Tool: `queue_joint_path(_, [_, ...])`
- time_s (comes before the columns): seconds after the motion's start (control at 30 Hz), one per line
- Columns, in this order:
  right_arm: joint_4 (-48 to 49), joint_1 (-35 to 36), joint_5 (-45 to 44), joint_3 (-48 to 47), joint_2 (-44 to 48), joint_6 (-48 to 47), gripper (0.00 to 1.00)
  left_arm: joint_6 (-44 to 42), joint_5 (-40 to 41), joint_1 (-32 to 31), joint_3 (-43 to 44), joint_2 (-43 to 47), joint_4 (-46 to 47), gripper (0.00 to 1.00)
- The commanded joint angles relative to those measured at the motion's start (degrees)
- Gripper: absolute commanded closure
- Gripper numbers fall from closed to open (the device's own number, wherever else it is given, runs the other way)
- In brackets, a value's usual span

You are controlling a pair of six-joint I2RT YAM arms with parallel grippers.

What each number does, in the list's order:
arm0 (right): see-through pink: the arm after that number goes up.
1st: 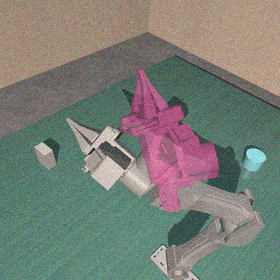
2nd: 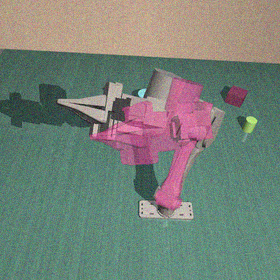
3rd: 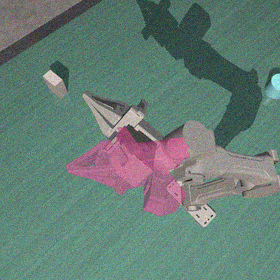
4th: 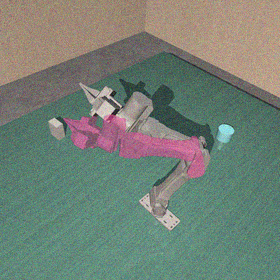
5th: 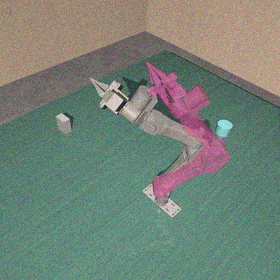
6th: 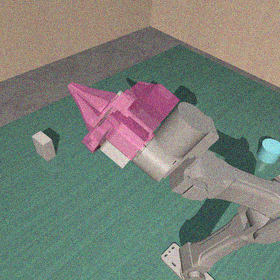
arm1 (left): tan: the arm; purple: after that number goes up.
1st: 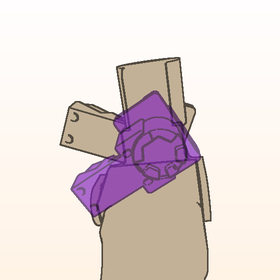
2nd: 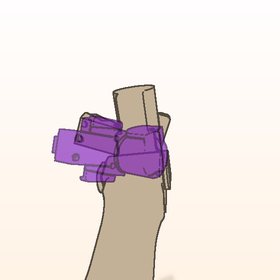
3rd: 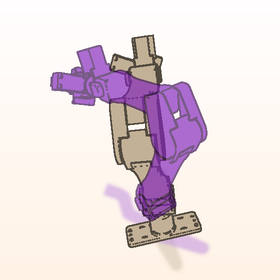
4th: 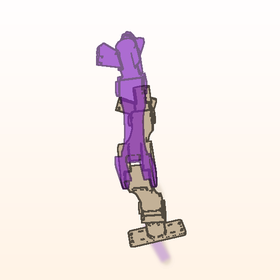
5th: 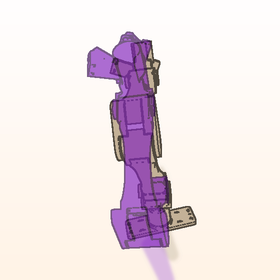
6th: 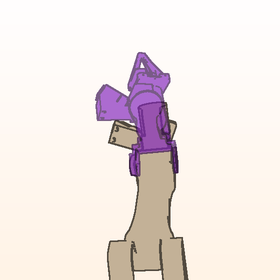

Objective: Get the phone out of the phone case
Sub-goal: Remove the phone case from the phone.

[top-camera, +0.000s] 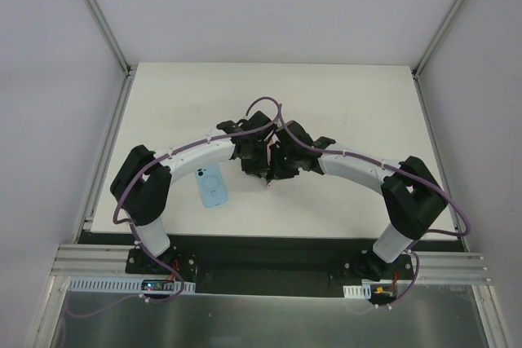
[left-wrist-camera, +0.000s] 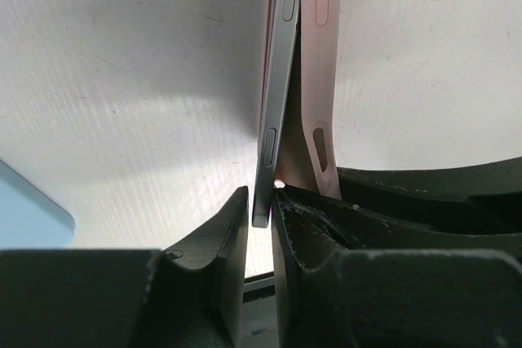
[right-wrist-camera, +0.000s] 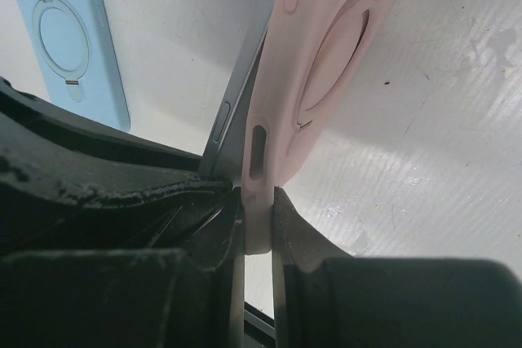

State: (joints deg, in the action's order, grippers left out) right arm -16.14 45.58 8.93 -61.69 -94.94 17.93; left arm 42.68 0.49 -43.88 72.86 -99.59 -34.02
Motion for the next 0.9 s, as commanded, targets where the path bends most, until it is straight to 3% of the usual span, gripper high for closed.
queue_joint_path(0.0, [0.06,1.61,6.72,-0.62,0.28,1.49,0.99,-0.58,13.75,0.72,-0.09,-5.61,-2.72,0.86])
queue_joint_path(0.43, [0.14,1.53,5.22,2.98,3.44,1.75,0.99,0.21,8.04,0.64,-1.32,-7.45,5.37,0.87])
queue_joint_path(0.67, [0.15,1.53,5.13,3.6,4.15,1.67,0.99,0.66,7.59,0.72,-3.42,-8.34,7.56,0.71])
queue_joint_path(0.87, [0.41,1.53,5.4,3.51,4.06,1.67,0.99,0.48,8.12,0.64,-2.81,-9.22,7.74,0.84])
